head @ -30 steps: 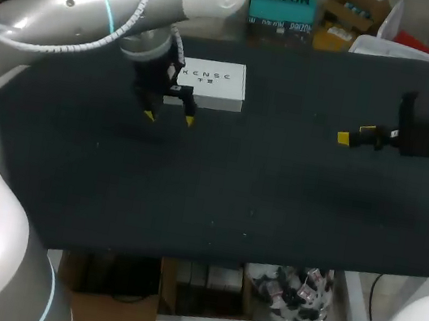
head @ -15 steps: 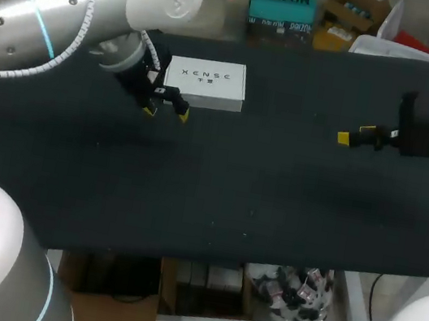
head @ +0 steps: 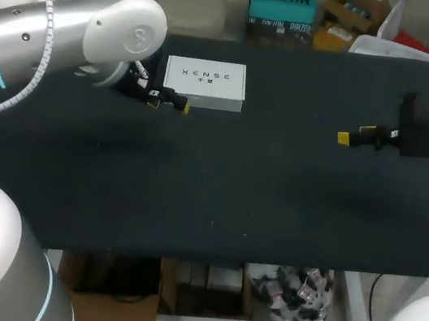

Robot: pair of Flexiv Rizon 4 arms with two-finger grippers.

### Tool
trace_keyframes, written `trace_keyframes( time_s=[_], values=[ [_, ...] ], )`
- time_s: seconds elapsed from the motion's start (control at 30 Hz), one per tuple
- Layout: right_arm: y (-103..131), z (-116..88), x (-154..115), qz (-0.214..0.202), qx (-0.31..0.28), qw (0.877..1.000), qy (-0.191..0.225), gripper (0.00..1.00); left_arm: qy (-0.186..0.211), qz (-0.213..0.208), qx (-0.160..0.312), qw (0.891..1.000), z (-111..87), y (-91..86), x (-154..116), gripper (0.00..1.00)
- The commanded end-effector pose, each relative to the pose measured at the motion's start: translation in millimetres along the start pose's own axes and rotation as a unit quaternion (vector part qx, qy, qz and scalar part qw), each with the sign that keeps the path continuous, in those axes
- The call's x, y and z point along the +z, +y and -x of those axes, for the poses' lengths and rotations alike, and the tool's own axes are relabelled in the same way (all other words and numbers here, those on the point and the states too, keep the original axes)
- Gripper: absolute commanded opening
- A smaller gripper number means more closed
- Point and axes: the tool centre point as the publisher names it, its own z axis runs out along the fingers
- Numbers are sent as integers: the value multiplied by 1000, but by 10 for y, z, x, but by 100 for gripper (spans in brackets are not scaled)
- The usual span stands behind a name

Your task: Assemble the packaging by folding the flat box into shape, placing the metal phone stand inside, and closing the box properly

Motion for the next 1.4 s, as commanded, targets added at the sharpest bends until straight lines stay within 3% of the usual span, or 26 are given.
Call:
trace_keyframes(
  time_s=[0.03, 0.13, 0.2, 0.23, 0.3, 0.33, 0.47, 0.77, 1.0, 1.27, 1.4],
  values=[
    [3, 14, -12, 1, 0, 1000, 4, 100, -1, -136, 0, 991, -3, 41, -15, 100],
    [3, 14, -12, 1, 0, 1000, 4, 100, -1, -136, 0, 991, -3, 41, -15, 100],
    [3, 14, -12, 1, 0, 1000, 4, 100, 4, -139, 63, 988, -43, 67, -1, 100],
    [3, 14, -12, 1, 0, 1000, 4, 100, -31, -144, 59, 987, -29, 55, 9, 100],
    [3, 14, -12, 1, 0, 1000, 4, 100, -31, -148, 117, 982, -35, 44, 8, 100],
    [3, 14, -12, 1, 0, 1000, 4, 100, -59, -154, 113, 980, -13, 24, 1, 100],
    [3, 14, -12, 1, 0, 1000, 4, 100, -54, -160, 161, 972, 11, 28, -26, 100],
    [3, 14, -12, 1, 0, 1000, 4, 100, -39, -194, 185, 963, 132, 132, -66, 100],
    [3, 14, -12, 1, 0, 1000, 4, 100, -37, -244, 246, 937, 171, 214, -124, 100],
    [3, 14, -12, 1, 0, 1000, 4, 100, -14, -264, 251, 931, 164, 121, -164, 100],
    [3, 14, -12, 1, 0, 1000, 4, 100, -14, -273, 277, 921, 115, 100, -150, 100]
  ],
)
